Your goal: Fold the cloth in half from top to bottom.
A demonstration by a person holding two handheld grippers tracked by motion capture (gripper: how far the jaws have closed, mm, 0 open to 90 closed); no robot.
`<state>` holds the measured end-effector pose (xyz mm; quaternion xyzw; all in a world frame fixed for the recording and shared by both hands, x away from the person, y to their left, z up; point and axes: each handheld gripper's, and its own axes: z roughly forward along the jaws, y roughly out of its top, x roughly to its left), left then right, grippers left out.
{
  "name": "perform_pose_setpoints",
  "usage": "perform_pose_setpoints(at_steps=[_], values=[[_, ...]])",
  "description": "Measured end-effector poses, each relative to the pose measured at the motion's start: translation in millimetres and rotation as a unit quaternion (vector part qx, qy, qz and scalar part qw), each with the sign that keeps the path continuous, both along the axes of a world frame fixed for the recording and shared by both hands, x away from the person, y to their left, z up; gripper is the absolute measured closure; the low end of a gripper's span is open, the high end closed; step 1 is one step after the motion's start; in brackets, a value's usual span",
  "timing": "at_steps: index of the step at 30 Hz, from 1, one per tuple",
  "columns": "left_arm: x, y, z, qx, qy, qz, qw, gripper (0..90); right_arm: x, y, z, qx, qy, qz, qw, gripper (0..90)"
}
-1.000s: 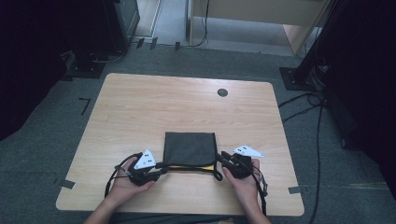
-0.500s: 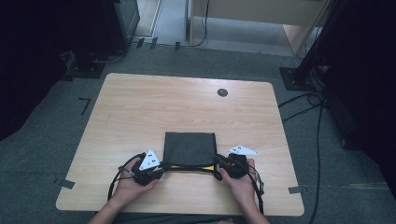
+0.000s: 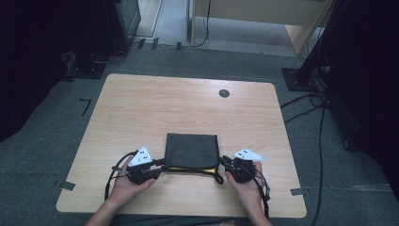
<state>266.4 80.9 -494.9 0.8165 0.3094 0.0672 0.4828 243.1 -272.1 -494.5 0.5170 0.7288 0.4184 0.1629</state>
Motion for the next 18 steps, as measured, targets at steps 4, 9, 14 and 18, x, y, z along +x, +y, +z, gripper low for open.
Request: perform_pose_setpoints(at_steps=[4, 9, 14, 18], values=[[5.2, -13.3, -3.9, 0.012, 0.008, 0.05, 0.9987, 66.4, -0.5, 8.7, 3.5, 0.017, -0.036, 0.01, 0.9991, 69.5], [0.6, -26.9, -16.2, 0.09, -0.012, 0.065, 0.9938, 69.7, 1.2, 37.2, -8.2, -0.042, -0.039, 0.041, 0.9975, 56.5], [-2.6, -23.2, -19.2, 0.095, -0.012, 0.067, 0.9932, 64.8, 2.2, 38.3, -20.1, -0.056, -0.017, 0.044, 0.9973, 54.1], [-0.1, -24.7, -20.2, 0.095, 0.0, 0.075, 0.9926, 64.5, 2.6, 46.4, -21.9, -0.089, -0.027, 0.04, 0.9949, 55.6]])
